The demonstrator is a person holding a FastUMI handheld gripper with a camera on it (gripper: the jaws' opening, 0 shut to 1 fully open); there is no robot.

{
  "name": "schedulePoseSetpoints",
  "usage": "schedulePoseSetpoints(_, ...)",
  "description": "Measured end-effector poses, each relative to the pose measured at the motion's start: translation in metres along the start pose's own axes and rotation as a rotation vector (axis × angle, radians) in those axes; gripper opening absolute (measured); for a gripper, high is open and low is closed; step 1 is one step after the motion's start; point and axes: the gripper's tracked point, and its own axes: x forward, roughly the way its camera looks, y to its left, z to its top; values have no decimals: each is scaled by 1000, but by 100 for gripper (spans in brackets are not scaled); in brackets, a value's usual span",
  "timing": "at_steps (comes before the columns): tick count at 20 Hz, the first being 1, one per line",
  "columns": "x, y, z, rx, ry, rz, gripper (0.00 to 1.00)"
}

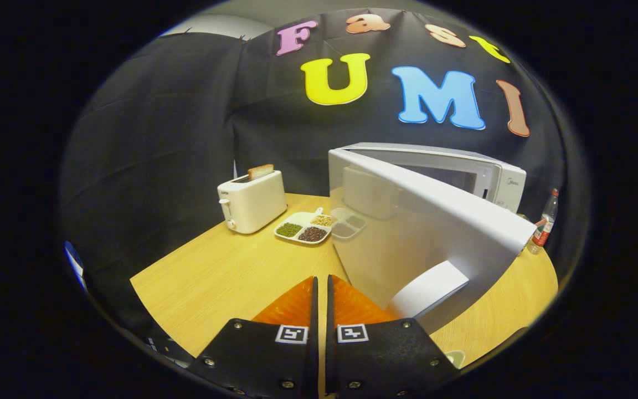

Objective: Open the microwave, put the food inside, and close the microwave door.

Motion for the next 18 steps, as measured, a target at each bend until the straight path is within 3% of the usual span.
schedulePoseSetpoints(18,39,-129,36,94,-48,-190,5)
